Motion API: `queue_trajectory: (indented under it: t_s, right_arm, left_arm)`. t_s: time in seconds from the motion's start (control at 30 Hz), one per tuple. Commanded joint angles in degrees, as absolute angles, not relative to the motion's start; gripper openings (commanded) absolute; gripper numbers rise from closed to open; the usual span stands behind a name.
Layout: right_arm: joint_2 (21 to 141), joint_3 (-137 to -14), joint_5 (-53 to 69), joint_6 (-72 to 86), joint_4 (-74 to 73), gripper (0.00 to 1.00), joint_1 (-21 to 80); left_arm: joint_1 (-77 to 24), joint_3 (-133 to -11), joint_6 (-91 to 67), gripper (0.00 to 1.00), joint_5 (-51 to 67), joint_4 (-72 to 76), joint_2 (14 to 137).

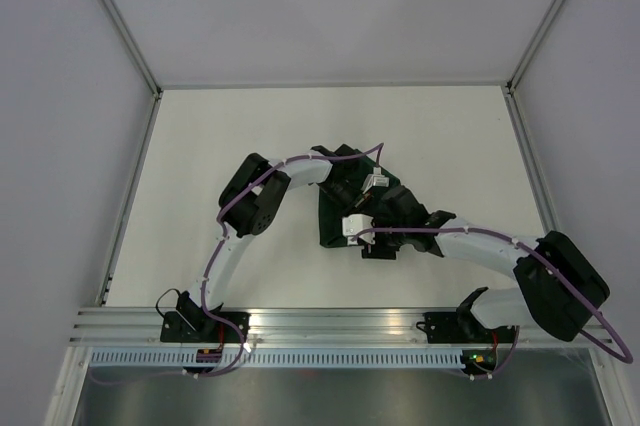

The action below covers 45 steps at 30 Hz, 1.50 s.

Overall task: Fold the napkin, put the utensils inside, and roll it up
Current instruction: Roll the napkin with the utensil

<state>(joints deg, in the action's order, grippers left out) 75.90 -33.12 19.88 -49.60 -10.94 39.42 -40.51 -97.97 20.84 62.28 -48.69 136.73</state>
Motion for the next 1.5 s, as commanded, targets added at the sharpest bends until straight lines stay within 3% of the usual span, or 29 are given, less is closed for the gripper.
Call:
queue_trajectory:
  t_s: [0.0,0.23,0.37,0.47,0.6,0.7,1.23,1.47]
  right_arm:
    - [77.78,-33.92,17.49,-50.45,-7.47,0.68,40.16]
    - [80.77,-34.8,17.31,-50.36,-8.09,0.6,40.25]
    - [82.0,-36.12,18.02,-50.19,-10.54,0.37,40.25]
    - [82.53,-36.47,18.72,-50.18,-12.38,0.26,40.25]
    - [83.14,-37.0,20.21,-50.1,-14.85,0.24,40.17]
    - [83.93,-38.05,22.4,-50.18,-17.31,0.21,39.64]
    - [96.31,-51.76,39.1,-54.58,-37.07,0.18,29.89]
    - [106.07,-61.85,43.76,-59.06,-48.68,0.18,25.94]
  left_arm:
    - [-40.52,-98.79,21.09,0.02,59.76,-49.13,139.13]
    - [-40.52,-98.79,22.15,0.02,60.21,-49.48,138.69]
    - [-40.43,-98.88,22.5,0.12,60.21,-49.48,138.17]
    - [-40.17,-99.23,21.71,0.22,60.38,-49.57,137.9]
    - [-39.82,-99.84,20.31,0.34,60.91,-48.78,136.33]
    - [-39.38,-99.58,18.64,0.36,61.7,-47.03,135.09]
    - [-34.28,-93.08,6.07,0.39,57.13,-32.27,123.58]
    - [-32.08,-82.72,-2.0,0.37,43.37,-17.95,112.87]
